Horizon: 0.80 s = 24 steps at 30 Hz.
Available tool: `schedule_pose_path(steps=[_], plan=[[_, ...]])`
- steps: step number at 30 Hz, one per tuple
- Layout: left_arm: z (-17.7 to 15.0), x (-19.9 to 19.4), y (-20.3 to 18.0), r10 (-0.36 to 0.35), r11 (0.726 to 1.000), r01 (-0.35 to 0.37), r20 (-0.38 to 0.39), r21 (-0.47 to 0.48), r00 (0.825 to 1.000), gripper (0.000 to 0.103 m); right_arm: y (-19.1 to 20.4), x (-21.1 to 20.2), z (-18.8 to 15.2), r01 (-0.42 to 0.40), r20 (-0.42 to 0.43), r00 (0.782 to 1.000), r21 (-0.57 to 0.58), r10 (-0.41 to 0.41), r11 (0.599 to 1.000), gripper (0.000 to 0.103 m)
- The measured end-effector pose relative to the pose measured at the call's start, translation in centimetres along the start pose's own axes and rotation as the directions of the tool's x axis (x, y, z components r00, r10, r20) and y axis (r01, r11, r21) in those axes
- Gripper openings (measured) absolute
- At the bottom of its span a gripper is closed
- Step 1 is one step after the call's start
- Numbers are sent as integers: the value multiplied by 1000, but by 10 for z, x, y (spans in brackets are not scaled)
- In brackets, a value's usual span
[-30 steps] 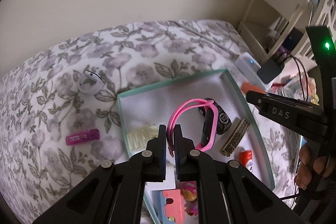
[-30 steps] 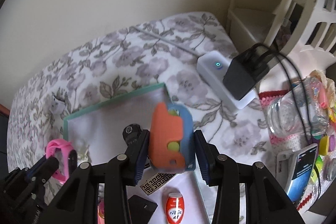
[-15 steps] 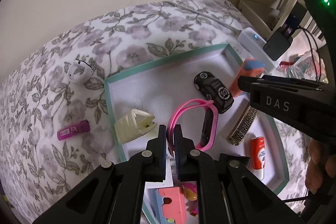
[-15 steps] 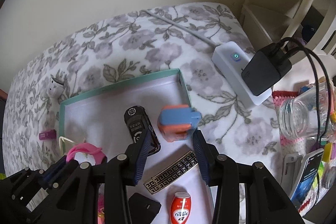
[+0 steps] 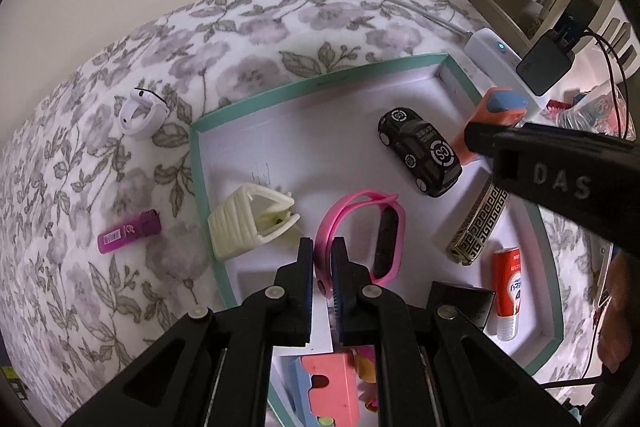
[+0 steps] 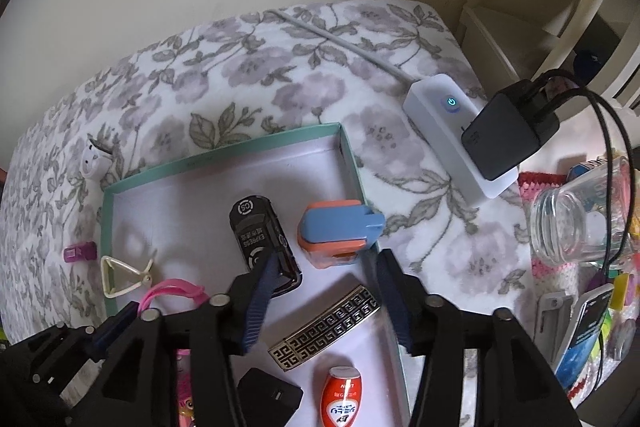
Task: Organize rigid objects
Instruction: 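Open right gripper releasing toy in tray while left gripper releases pink band, then move left tool to purple lighter while right tool reaches white round watch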
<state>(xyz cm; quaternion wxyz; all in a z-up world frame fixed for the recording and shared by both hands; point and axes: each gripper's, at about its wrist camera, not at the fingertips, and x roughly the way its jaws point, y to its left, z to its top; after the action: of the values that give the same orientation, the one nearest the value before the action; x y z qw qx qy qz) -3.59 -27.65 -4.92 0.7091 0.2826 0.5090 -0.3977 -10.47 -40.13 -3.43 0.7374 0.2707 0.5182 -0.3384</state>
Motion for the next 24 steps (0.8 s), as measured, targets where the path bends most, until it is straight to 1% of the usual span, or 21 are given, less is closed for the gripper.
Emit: schedule_pose_path(steps=[4, 7, 8, 9, 10, 11, 12, 13, 14, 15, 16, 18, 19, 24], plan=[[0, 1, -1, -3, 1000, 3, -9, -1, 1000, 9, -2, -6, 1, 6, 16, 1000, 10, -6, 1000, 61], [0, 0, 0, -15, 1000, 15, -13, -6, 1000, 14, -3, -11, 2, 8, 28, 1000, 12, -9, 1000, 63], [1, 0, 1, -19, 1000, 19, -13, -11, 1000, 20, -3, -13, 3, 9, 32, 999, 12, -10, 1000, 64], [1, -1, 1, -20, 1000, 20, -12, -15, 1000, 30, -3, -14, 3, 10, 36, 999, 12, -10, 1000, 66], [2, -3, 2, -21, 1000, 20, -8, -18, 1000, 35, -3, -16, 3, 11, 40, 999, 12, -11, 1000, 67], [2, -4, 3, -22, 999, 21, -5, -23, 1000, 45, -3, -17, 3, 12, 42, 999, 12, -12, 1000, 67], [3, -6, 4, -24, 999, 24, -4, -30, 1000, 53, -3, -19, 4, 12, 46, 999, 12, -13, 1000, 68], [4, -8, 6, -30, 999, 30, -4, -39, 1000, 56, -3, -20, 4, 13, 50, 999, 12, -13, 1000, 68], [5, -10, 8, -41, 998, 41, -3, -51, 999, 60, -4, -22, 4, 13, 54, 998, 13, -14, 1000, 72], [6, -12, 10, -49, 997, 49, 0, -59, 999, 60, -4, -23, 5, 14, 61, 998, 14, -15, 1000, 76], [7, -16, 13, -58, 996, 58, 8, -73, 998, 61, -4, -25, 5, 14, 67, 998, 16, -15, 1000, 78], [9, -21, 18, -60, 994, 62, 22, -90, 998, 68, -6, -29, 6, 8, 86, 996, 23, -10, 1000, 79], [10, -25, 21, -63, 993, 66, 31, -102, 998, 69, -6, -30, 7, 5, 90, 996, 27, -8, 1000, 80], [15, -37, 39, -89, 983, 98, 63, -157, 994, 70, -5, -32, 8, 5, 100, 995, 23, -8, 1000, 83]])
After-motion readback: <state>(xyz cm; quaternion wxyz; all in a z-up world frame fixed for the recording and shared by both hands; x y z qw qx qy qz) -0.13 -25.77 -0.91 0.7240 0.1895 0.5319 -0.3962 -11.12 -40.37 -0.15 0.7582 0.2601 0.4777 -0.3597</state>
